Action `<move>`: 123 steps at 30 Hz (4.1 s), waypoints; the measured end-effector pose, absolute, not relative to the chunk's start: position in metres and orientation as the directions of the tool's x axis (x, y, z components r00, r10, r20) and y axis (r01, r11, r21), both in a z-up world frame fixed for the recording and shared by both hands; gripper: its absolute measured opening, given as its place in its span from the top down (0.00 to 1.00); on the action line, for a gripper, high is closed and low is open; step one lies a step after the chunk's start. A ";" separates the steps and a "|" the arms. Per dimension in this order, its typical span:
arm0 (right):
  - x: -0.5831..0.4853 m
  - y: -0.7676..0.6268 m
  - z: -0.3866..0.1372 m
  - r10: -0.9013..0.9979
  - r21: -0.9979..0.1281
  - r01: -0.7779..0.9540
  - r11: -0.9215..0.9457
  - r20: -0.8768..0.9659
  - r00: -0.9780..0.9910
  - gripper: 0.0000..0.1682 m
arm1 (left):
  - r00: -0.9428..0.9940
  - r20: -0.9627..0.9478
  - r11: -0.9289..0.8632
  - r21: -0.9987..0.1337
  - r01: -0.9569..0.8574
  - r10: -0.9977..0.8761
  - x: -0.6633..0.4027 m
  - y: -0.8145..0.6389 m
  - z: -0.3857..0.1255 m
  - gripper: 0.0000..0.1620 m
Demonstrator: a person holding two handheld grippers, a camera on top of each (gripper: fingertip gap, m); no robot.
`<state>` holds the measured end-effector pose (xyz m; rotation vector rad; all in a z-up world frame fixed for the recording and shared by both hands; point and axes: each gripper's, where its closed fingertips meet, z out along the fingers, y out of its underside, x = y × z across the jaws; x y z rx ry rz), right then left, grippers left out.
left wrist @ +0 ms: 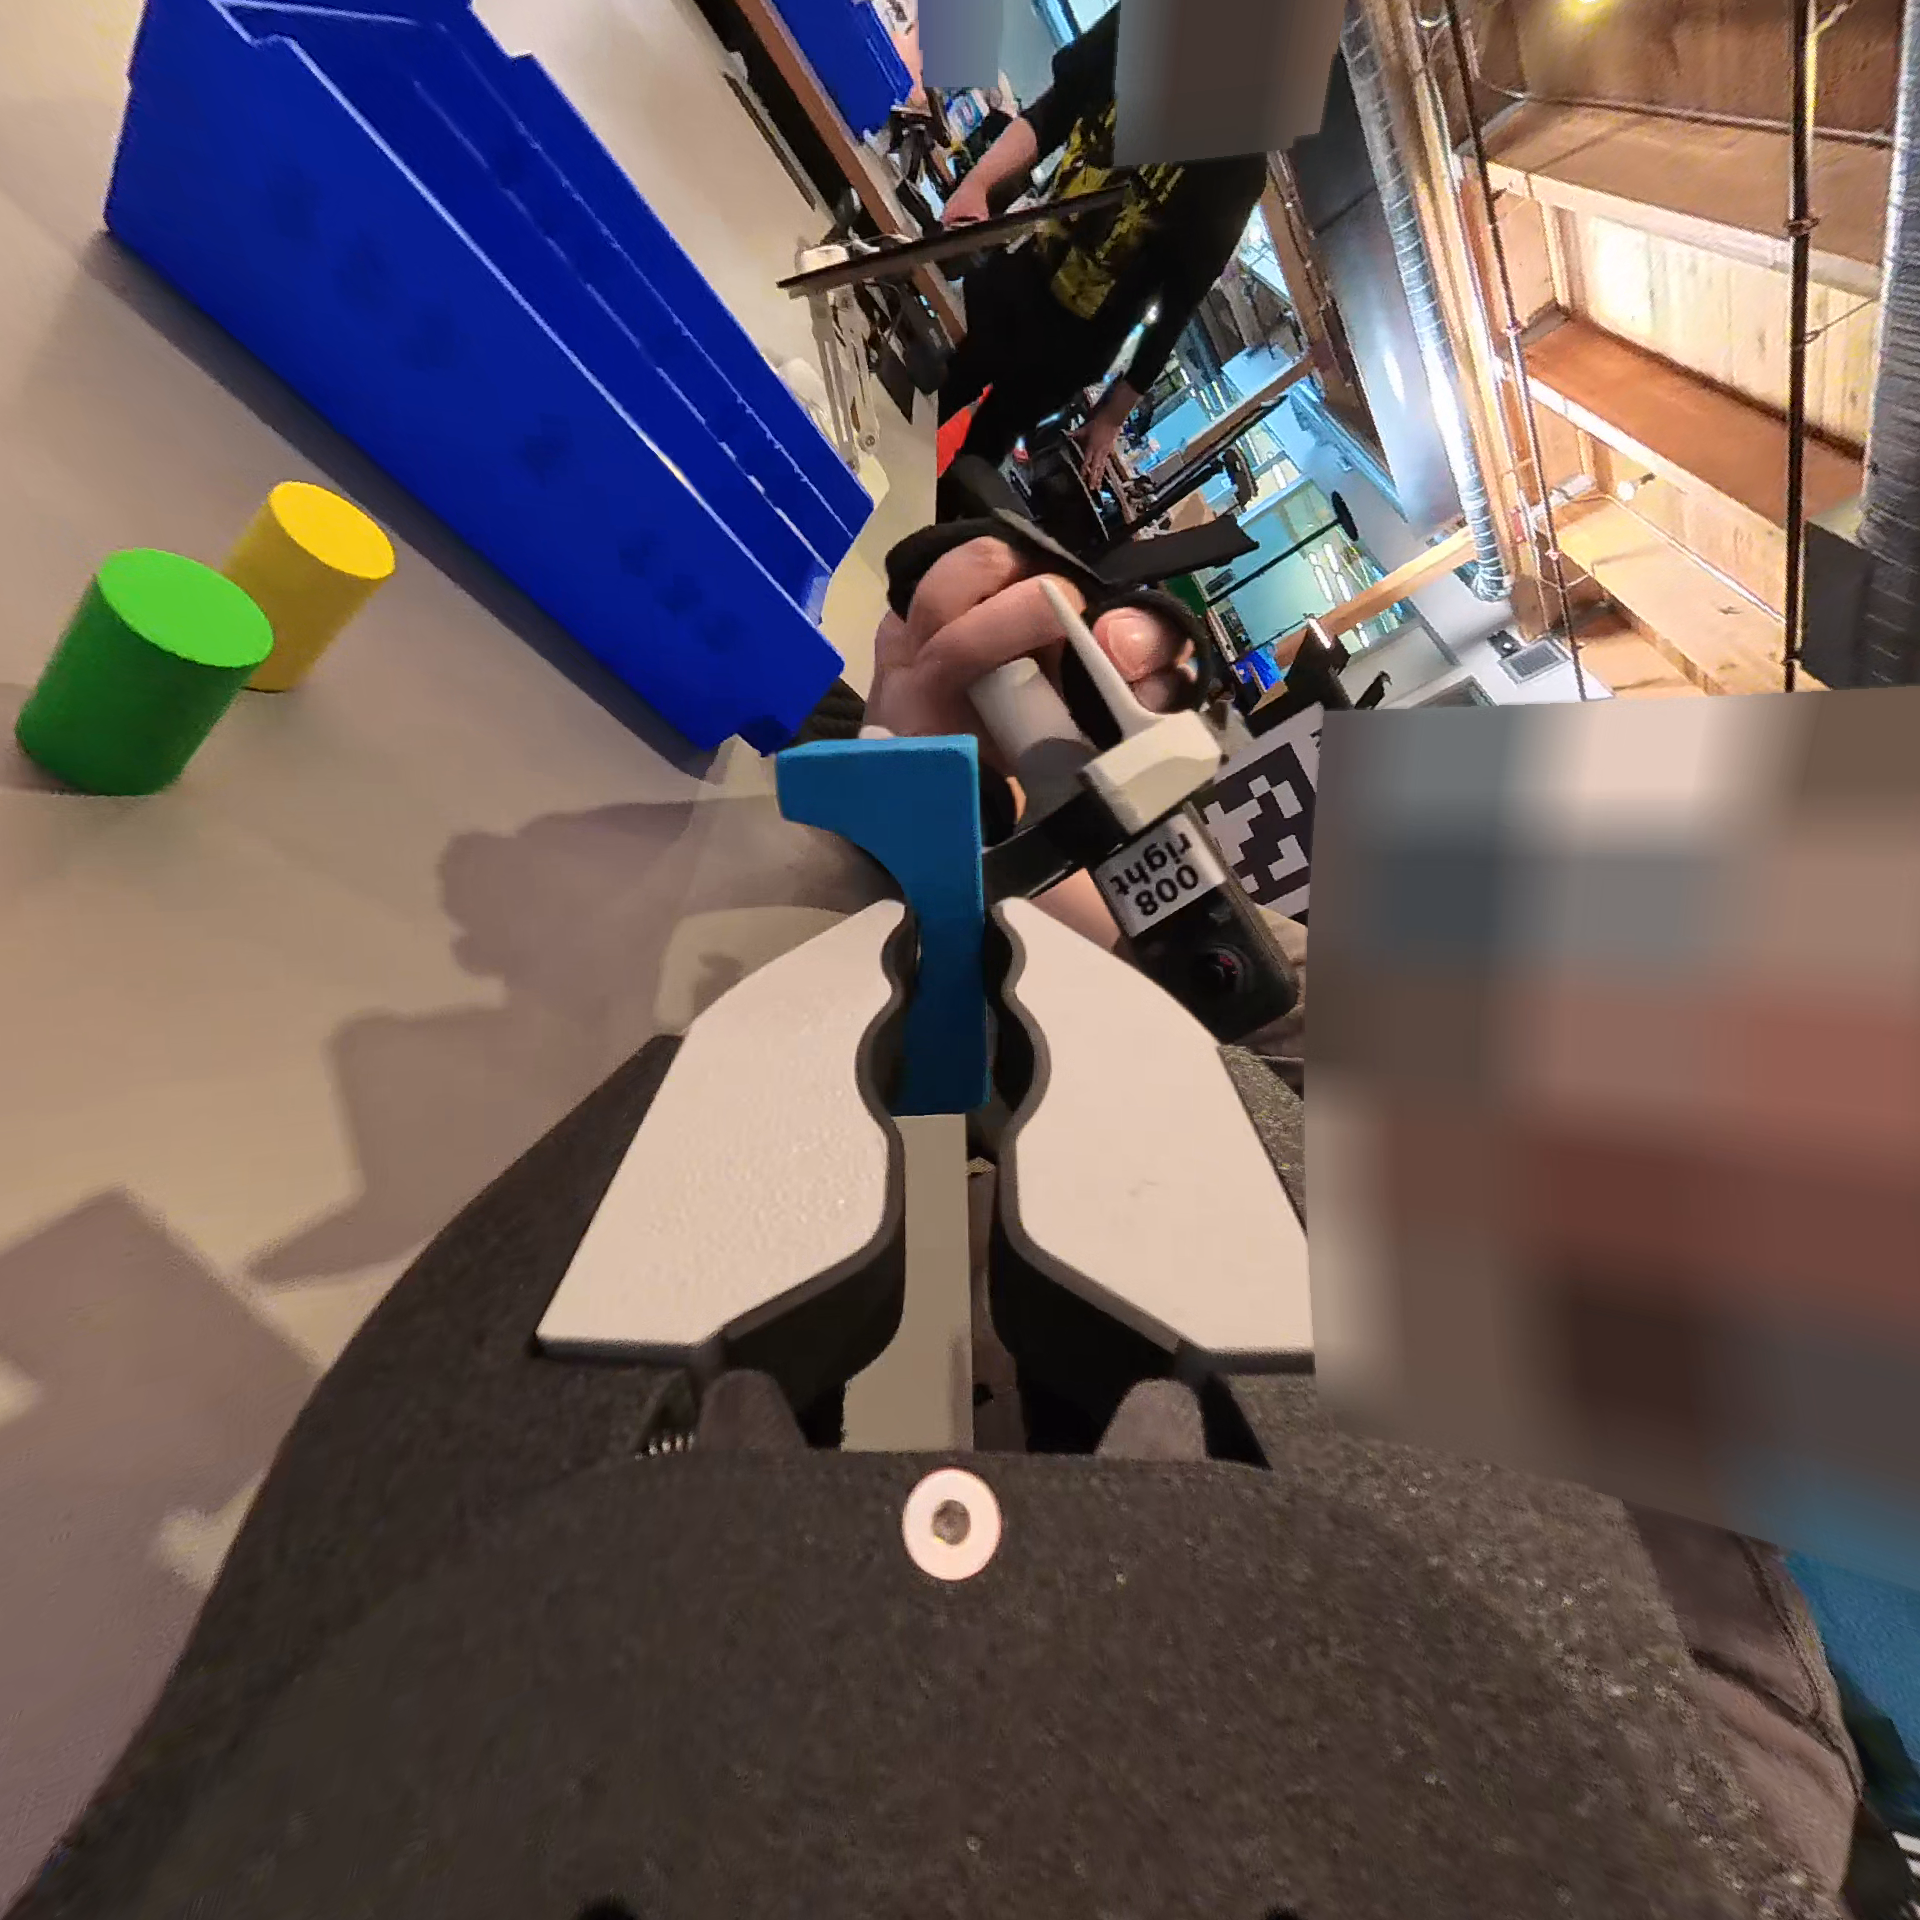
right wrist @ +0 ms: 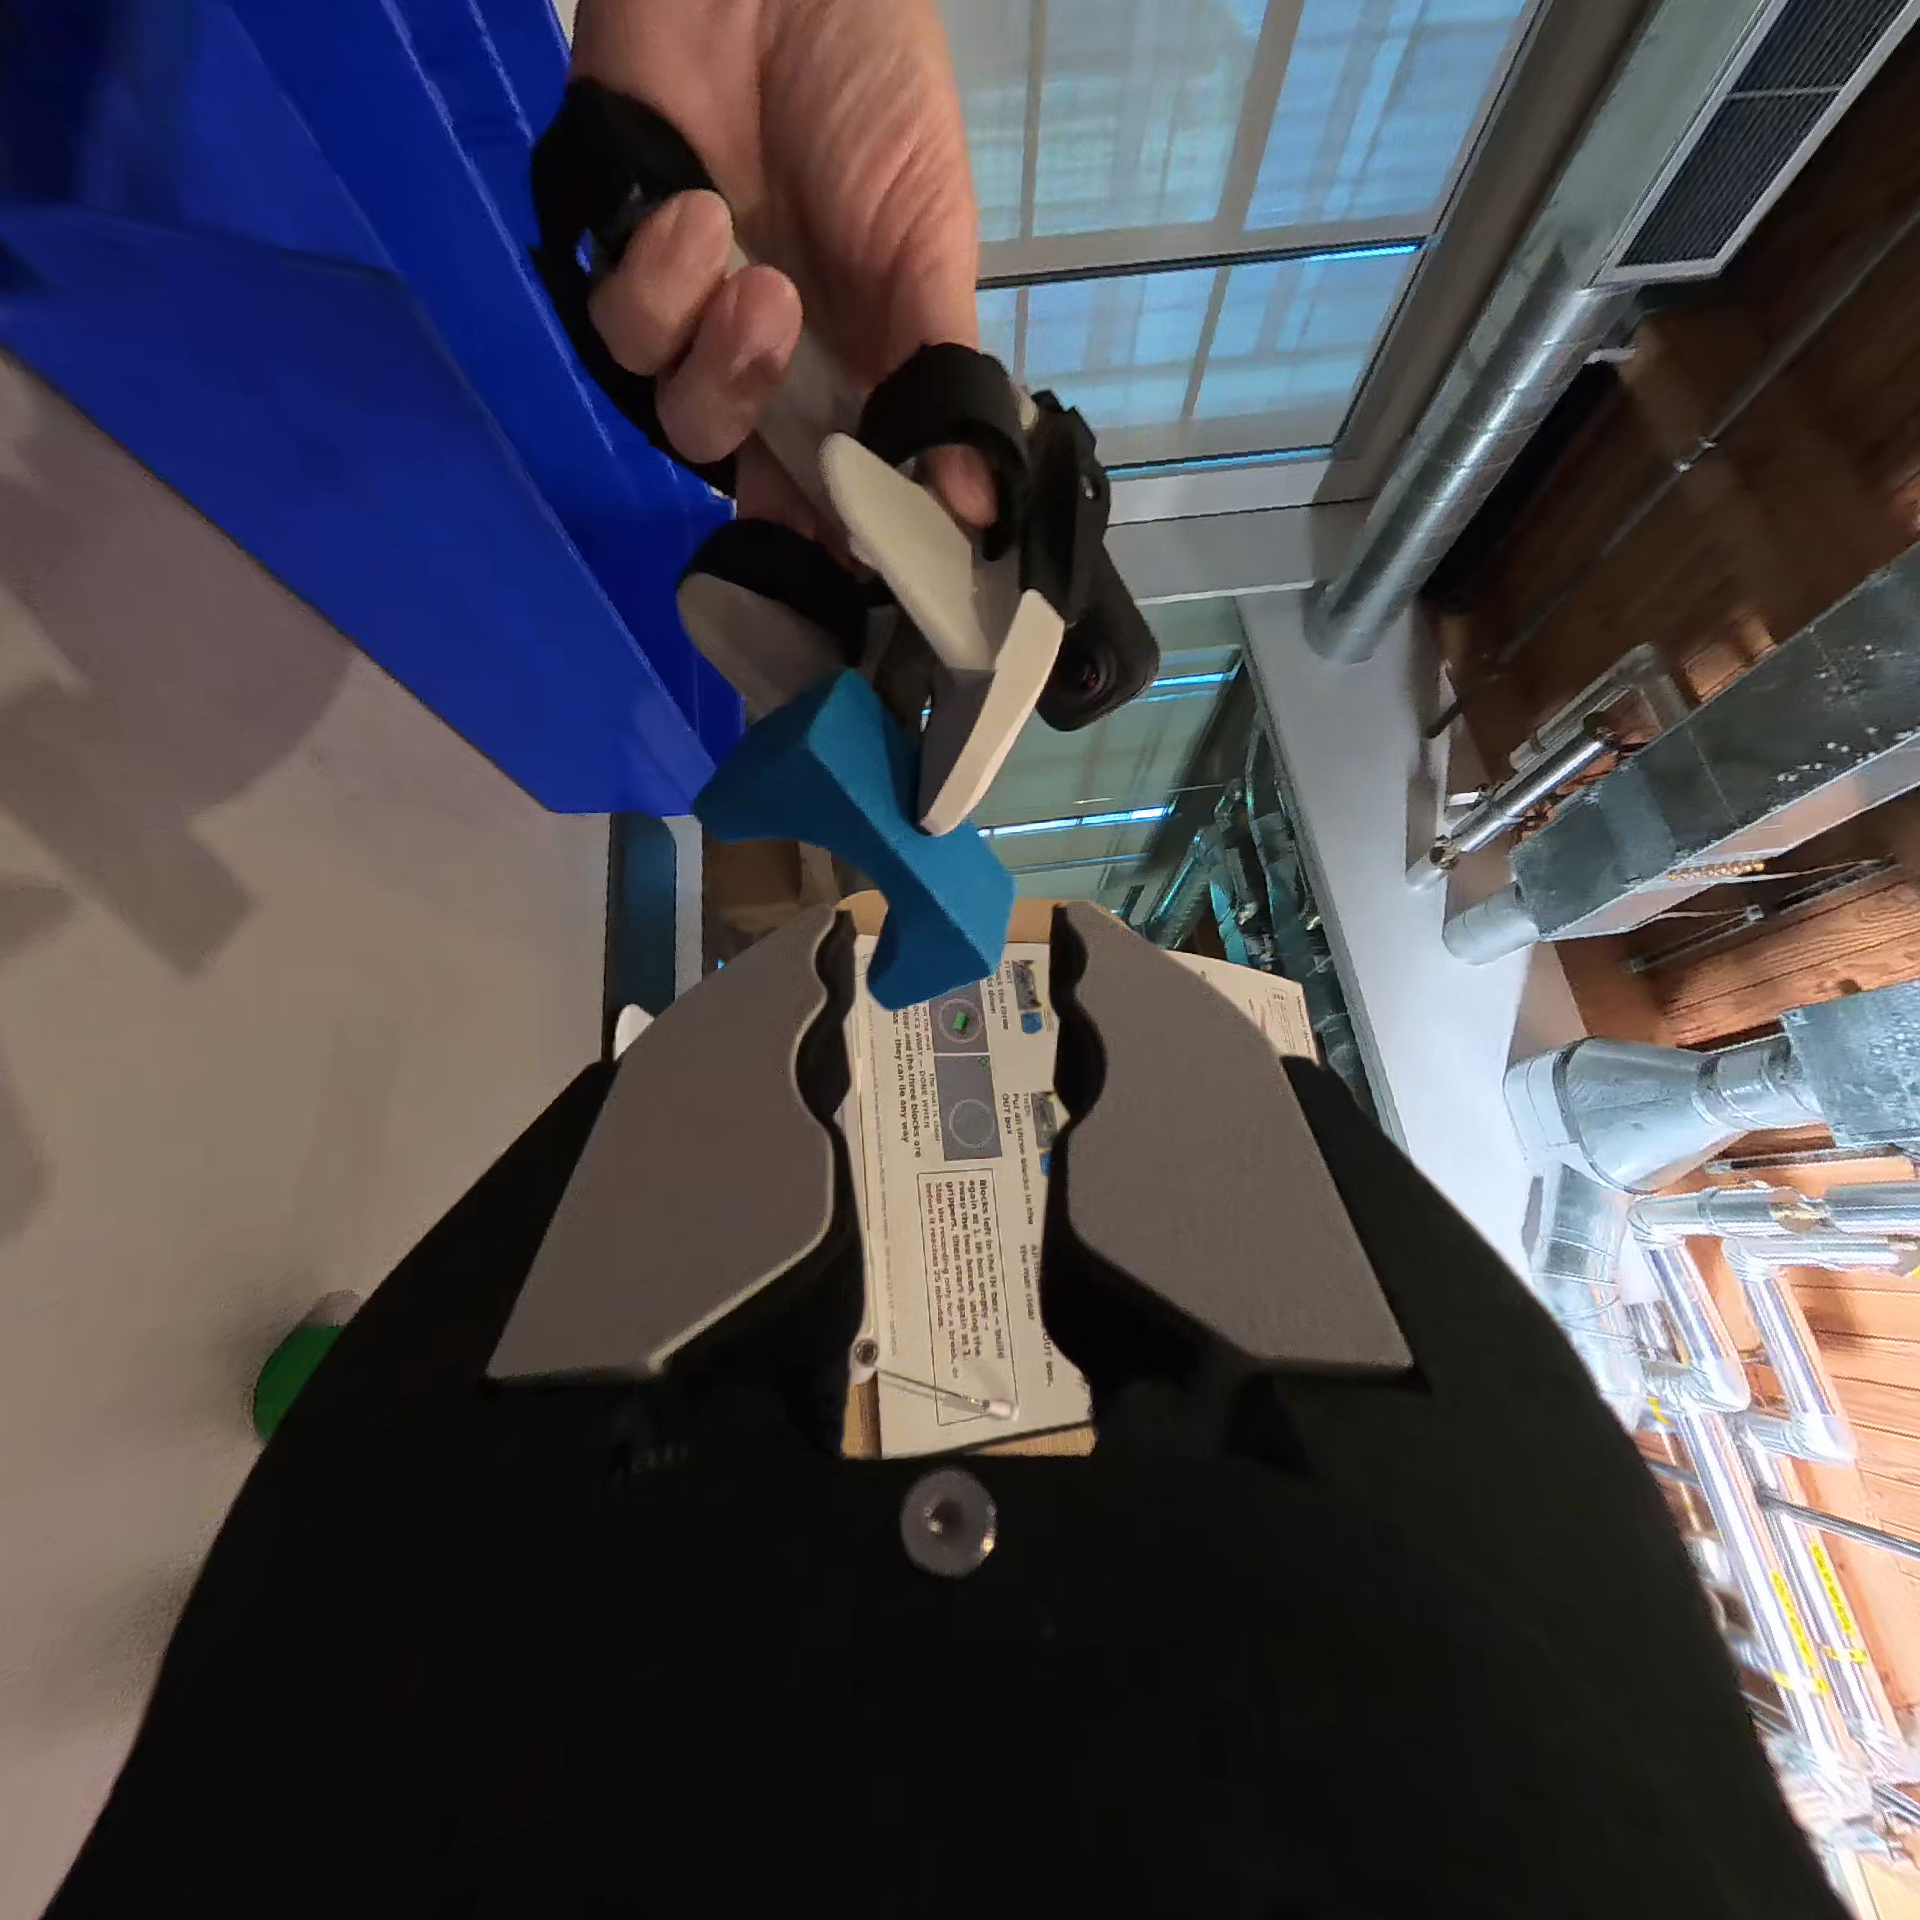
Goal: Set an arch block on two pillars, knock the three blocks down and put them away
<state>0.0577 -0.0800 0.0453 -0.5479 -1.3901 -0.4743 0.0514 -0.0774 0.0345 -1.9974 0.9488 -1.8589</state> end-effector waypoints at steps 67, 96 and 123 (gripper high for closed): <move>0.167 0.043 -0.069 0.109 -0.152 0.985 -0.076 0.981 0.160 0.86 | 0.331 0.606 -0.647 -0.762 -0.019 -0.724 -0.036 -0.029 0.089 0.75; 0.209 0.062 0.077 0.557 -0.952 0.300 -0.051 0.223 0.800 0.72 | 0.430 0.540 -0.622 -0.780 -0.066 -0.723 -0.027 -0.018 0.073 0.75; 0.243 0.085 -0.097 0.514 -0.464 0.441 -0.768 -0.038 0.857 0.99 | 0.762 -0.045 0.021 -0.999 -0.042 -0.646 -0.054 -0.007 0.133 0.83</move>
